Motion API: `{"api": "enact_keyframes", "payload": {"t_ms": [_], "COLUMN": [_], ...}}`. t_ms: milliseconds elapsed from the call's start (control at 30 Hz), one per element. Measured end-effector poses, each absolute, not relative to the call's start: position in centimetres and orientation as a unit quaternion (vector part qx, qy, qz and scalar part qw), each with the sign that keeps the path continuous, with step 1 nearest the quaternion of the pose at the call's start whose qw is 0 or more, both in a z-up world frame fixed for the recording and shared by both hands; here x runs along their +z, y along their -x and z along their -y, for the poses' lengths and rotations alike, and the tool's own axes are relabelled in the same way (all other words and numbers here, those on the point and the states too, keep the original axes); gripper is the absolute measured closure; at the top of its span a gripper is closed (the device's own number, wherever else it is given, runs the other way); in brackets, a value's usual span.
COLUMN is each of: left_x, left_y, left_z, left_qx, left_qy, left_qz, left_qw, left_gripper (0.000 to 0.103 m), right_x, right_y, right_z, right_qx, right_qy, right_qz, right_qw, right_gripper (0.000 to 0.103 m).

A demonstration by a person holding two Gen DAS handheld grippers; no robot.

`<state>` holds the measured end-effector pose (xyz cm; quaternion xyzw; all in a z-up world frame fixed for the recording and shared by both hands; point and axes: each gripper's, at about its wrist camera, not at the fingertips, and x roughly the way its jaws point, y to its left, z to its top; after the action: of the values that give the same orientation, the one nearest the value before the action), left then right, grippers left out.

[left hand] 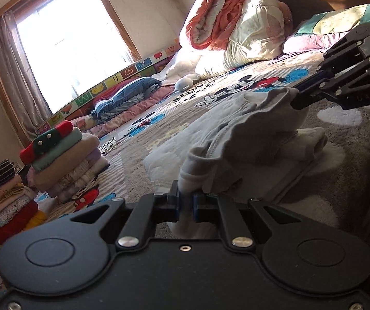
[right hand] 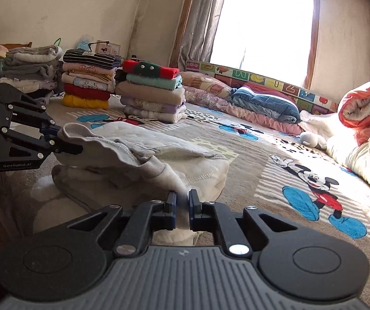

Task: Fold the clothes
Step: 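Fold the lifted hem over toward the collar with both grippers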

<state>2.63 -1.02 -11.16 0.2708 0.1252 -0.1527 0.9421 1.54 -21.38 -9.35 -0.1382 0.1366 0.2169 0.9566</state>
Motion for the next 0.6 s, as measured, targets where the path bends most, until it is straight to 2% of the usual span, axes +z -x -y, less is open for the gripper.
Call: {"api": "enact_keyframes", "payload": {"t_ms": [33,167,233,267,400,500,533,600], "left_x": [-11.0,-10.9,-11.0,-11.2,-11.8,-12.0,-12.0,-11.8], "left_y": [-2.4,-1.7,-1.9,-2.1,-2.7,-2.5,-2.4,-2.3], "left_z": [1.1,1.6,1.4,1.4,1.2,1.4,1.5,1.3], "left_qx": [-0.152,-0.142,-0.141,-0.138,-0.137,-0.132,-0.129,-0.123], "left_qy": [-0.27,-0.281,-0.272,-0.272,-0.254,-0.255,-0.255,-0.249], "left_qz": [-0.121,-0.118,-0.127,-0.129,-0.147,-0.148,-0.146,-0.141], "left_qw": [0.943,0.942,0.943,0.944,0.946,0.946,0.947,0.95], "left_gripper": [0.096,0.096,0.096,0.096,0.096,0.094,0.09,0.071], "right_x": [-9.3,-9.1,-9.0,-9.1,-9.0,-8.7,-8.8,-9.1], "right_y": [-1.3,-0.3,-0.5,-0.7,-1.3,-2.1,-2.5,-3.2], "right_z": [20.7,19.0,18.8,18.8,19.6,21.5,22.0,23.1], "right_qx": [0.211,0.197,0.197,0.194,0.199,0.194,0.188,0.182], "right_qy": [0.167,0.229,0.234,0.237,0.203,0.094,0.069,0.012], "right_qz": [-0.124,-0.081,-0.076,-0.076,-0.097,-0.134,-0.145,-0.165], "right_qw": [0.955,0.95,0.949,0.949,0.954,0.967,0.969,0.969], "right_gripper": [0.083,0.078,0.067,0.066,0.064,0.052,0.051,0.051]}}
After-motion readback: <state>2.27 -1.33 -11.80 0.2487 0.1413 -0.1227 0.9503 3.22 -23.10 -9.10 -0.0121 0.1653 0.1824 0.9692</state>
